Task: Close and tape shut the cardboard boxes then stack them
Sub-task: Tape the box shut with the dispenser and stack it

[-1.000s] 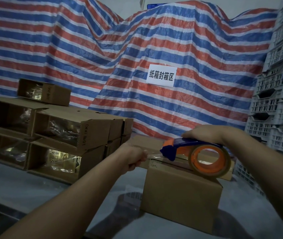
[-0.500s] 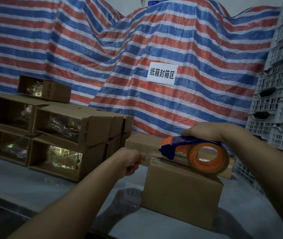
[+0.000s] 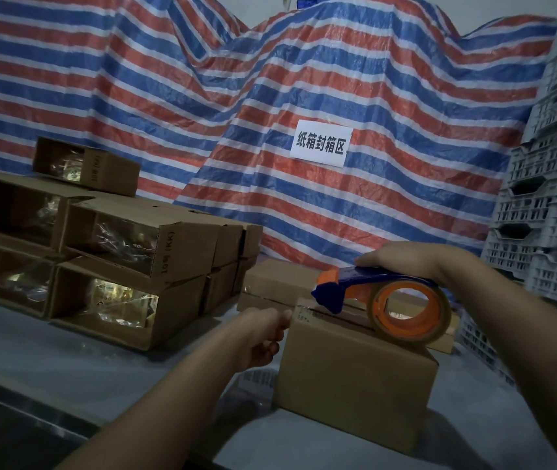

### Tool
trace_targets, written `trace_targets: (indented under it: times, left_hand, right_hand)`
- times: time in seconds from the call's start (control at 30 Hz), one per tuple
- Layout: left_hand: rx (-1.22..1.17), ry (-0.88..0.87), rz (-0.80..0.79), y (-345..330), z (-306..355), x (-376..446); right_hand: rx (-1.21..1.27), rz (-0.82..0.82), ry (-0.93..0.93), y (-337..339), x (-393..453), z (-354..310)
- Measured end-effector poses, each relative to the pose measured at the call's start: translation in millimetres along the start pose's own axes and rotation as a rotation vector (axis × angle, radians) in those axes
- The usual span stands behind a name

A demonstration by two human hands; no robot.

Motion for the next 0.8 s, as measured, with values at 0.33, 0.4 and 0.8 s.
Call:
trace_targets:
  times: [0.33, 0.4, 0.8]
  left_hand:
    - [0.067, 0.019, 0.087, 3.1, -11.9, -2.2]
    - [0.134, -0.129, 0.184, 7.3, 8.2, 2.3]
    - [0.294, -0.092, 0.01, -15.3, 31.4, -0.9]
  right_hand:
    - [0.063, -0.014, -0.042, 1.1, -2.6, -0.9]
    - [0.019, -0.009, -0.022, 0.7, -2.0, -1.2]
    - [0.155, -0.07, -0.146, 1.9, 4.8, 1.1]
Point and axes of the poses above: each hand's wrist, its own x-axis towards the middle knuckle, its own y-axis out of the back of the hand, z = x × y, the point moved 5 cm from there along x, towards the middle knuckle, and after that the axes turned 3 degrees about -y, right-handed, at the moved point
